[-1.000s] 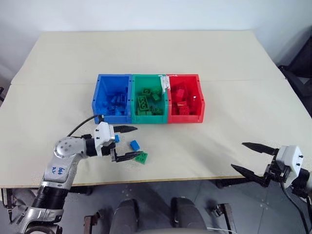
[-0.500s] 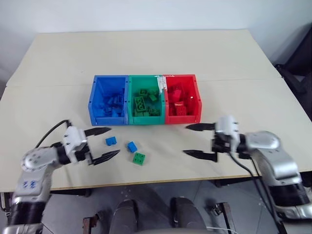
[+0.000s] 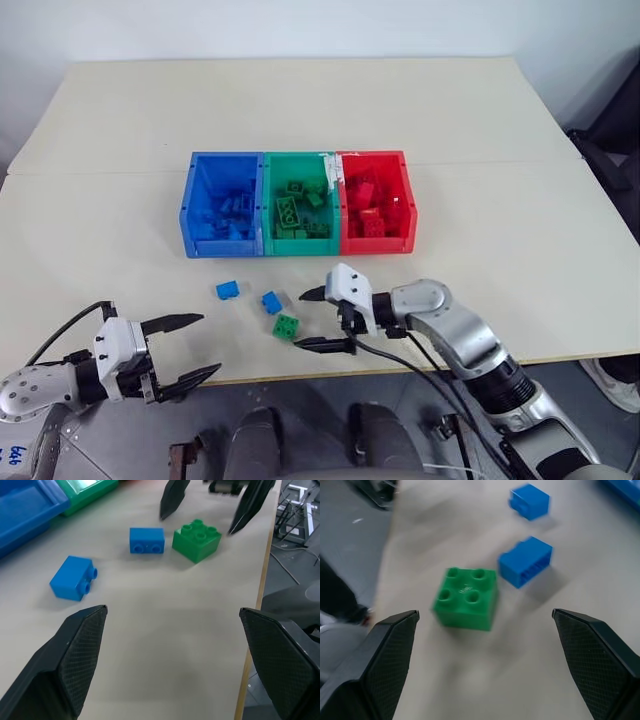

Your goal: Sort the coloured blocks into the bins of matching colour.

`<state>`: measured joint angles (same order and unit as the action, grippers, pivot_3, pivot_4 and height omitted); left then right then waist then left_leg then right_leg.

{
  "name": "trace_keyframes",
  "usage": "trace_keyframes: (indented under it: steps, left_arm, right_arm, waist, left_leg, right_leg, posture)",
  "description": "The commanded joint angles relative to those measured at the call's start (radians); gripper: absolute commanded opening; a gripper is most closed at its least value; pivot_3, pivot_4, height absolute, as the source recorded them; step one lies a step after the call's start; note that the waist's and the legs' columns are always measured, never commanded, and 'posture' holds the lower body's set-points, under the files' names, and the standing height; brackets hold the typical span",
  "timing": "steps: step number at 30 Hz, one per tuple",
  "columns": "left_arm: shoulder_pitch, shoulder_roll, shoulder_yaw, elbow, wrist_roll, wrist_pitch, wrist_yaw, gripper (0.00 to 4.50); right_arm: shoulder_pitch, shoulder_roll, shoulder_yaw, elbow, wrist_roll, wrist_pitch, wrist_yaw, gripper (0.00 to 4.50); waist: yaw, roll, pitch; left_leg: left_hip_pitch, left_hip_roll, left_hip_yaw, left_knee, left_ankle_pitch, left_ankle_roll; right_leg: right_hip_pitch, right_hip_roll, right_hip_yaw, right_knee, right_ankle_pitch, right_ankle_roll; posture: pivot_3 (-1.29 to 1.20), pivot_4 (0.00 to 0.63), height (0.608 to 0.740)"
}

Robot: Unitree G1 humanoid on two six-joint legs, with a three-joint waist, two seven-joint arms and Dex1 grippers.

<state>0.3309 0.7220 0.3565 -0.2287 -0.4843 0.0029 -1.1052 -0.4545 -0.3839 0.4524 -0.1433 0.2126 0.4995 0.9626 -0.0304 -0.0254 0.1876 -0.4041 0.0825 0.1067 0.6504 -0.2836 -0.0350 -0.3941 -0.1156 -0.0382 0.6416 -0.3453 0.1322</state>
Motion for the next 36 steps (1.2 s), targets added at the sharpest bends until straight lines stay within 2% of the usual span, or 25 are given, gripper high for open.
trace_keyframes:
  steps: [1, 4, 8, 12, 19, 29, 36]
  left_arm:
    - [0.010, 0.005, 0.025, -0.049, -0.021, 0.009, 0.010, 4.50]
    - [-0.022, 0.012, 0.010, -0.062, -0.026, 0.023, 0.010, 4.50]
    - [-0.096, 0.025, -0.045, -0.029, 0.007, 0.021, -0.010, 4.50]
    - [-0.204, 0.035, -0.131, 0.021, 0.039, 0.018, -0.049, 4.50]
    - [-0.388, 0.032, -0.299, 0.054, 0.098, 0.052, -0.077, 4.50]
    - [-0.637, 0.070, -0.538, 0.062, 0.214, 0.163, -0.181, 4.50]
    - [-0.780, 0.012, -0.646, 0.116, 0.345, 0.239, -0.113, 4.50]
  right_arm:
    - [0.005, 0.013, -0.015, -0.022, 0.006, -0.031, -0.005, 4.46]
    - [0.034, -0.012, -0.105, -0.052, 0.080, -0.093, 0.044, 4.46]
    - [0.112, -0.145, -0.201, -0.042, 0.117, -0.239, 0.184, 4.46]
    - [0.230, -0.275, -0.371, 0.019, 0.168, -0.392, 0.283, 4.46]
    - [0.416, -0.390, -0.606, 0.014, 0.291, -0.509, 0.396, 4.46]
    - [0.623, -0.420, -0.799, -0.091, 0.384, -0.497, 0.389, 4.46]
    - [0.679, -0.403, -0.811, -0.233, 0.423, -0.446, 0.329, 4.46]
  waist:
    - [0.000, 0.000, 0.000]
    - [0.000, 0.000, 0.000]
    - [0.010, 0.000, 0.000]
    - [0.022, 0.000, 0.000]
    - [0.026, 0.000, 0.000]
    - [0.029, 0.000, 0.000]
    - [0.032, 0.000, 0.000]
  left_leg:
    - [0.000, 0.000, 0.000, 0.000, 0.000, 0.000]
    - [0.000, 0.000, 0.001, 0.000, 0.000, 0.000]
    - [0.000, 0.000, 0.001, 0.001, 0.000, 0.001]
    - [0.000, 0.000, 0.002, 0.001, -0.001, 0.001]
    - [0.002, 0.002, 0.006, 0.002, 0.001, -0.001]
    - [0.002, 0.002, 0.007, 0.008, 0.002, -0.003]
    - [0.001, 0.002, 0.007, 0.012, 0.002, -0.003]
  right_leg:
    - [0.000, 0.000, 0.000, 0.000, 0.000, 0.000]
    - [0.000, 0.000, -0.001, 0.000, 0.000, 0.000]
    - [0.001, 0.000, -0.002, -0.002, 0.000, 0.000]
    - [0.002, 0.000, -0.003, -0.004, 0.000, 0.000]
    - [0.001, 0.001, -0.003, -0.003, 0.000, 0.000]
    - [0.003, 0.001, -0.003, -0.002, 0.000, 0.001]
    - [0.003, 0.001, -0.002, 0.002, 0.000, 0.001]
  posture:
    - [0.00, 0.150, 0.740]
    - [0.00, 0.150, 0.740]
    - [0.00, 0.150, 0.740]
    - [0.00, 0.150, 0.740]
    - [0.00, 0.150, 0.740]
    - [0.00, 0.150, 0.740]
    - [0.00, 0.150, 0.740]
